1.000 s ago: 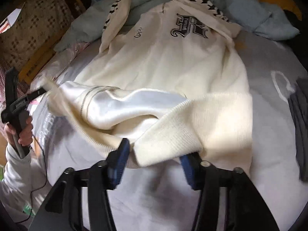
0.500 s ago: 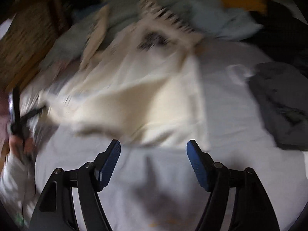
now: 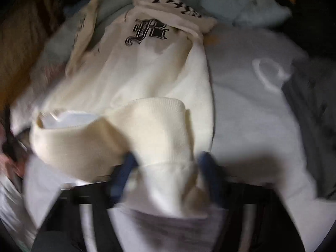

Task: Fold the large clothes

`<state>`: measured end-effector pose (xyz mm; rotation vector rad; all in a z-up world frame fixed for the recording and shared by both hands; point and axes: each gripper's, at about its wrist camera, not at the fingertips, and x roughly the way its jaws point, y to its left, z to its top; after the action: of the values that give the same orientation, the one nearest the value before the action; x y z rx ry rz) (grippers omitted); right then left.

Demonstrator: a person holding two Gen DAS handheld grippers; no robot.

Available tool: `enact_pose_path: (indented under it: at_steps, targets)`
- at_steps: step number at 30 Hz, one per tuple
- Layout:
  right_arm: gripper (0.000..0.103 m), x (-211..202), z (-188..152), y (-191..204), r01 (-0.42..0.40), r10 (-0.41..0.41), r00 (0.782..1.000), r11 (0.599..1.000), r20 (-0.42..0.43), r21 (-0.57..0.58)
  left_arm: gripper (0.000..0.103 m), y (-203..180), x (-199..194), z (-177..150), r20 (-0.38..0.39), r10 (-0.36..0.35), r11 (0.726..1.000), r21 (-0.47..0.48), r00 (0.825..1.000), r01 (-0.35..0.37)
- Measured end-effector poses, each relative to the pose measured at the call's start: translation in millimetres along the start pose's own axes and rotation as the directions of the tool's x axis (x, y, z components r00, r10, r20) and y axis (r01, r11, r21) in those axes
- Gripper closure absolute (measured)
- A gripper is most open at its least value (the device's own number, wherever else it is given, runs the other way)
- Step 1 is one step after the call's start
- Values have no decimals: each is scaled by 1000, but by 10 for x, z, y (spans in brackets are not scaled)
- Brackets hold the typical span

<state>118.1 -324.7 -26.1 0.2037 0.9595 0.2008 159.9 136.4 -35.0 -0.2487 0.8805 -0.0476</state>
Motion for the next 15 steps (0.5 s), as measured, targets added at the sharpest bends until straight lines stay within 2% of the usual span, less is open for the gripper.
enact_pose_path:
  at_steps: [1, 3, 5, 6, 7, 8, 9, 11, 15]
  targets:
    - [90, -68, 26, 10, -9, 10, 1000, 1000, 27, -9, 32, -29, -45, 8, 10, -10, 1000, 12, 1000, 10]
    - [91, -261, 64, 40, 12, -7, 993, 999, 120, -43, 43, -149, -195, 40, 79, 22, 998, 61, 997, -27]
    - [91, -538, 147, -8, 31, -16, 962, 998, 271, -50, 46, -260, -378, 118, 161, 41, 992, 109, 986, -59]
    - [91, -682, 236, -49, 64, -48, 941, 997, 336, -36, 44, -279, -453, 154, 190, 52, 990, 122, 980, -76]
    - [91, -759, 312, -87, 81, -70, 928, 997, 367, -14, 42, -291, -541, 194, 216, 72, 986, 135, 974, -103]
    - [91, -830, 379, -140, 75, -74, 922, 997, 381, 14, 29, -279, -570, 229, 207, 96, 980, 149, 973, -129]
    - [91, -848, 418, -221, 54, -69, 924, 997, 377, 49, 22, -255, -567, 246, 180, 93, 978, 168, 979, -124]
    - [91, -734, 408, -362, 45, -75, 945, 994, 319, 99, 22, -150, -537, 190, 115, 72, 977, 190, 991, -93]
    - [91, -315, 240, -474, 165, -180, 966, 982, 184, 92, 22, 39, -418, -61, -7, 92, 986, 138, 996, -90]
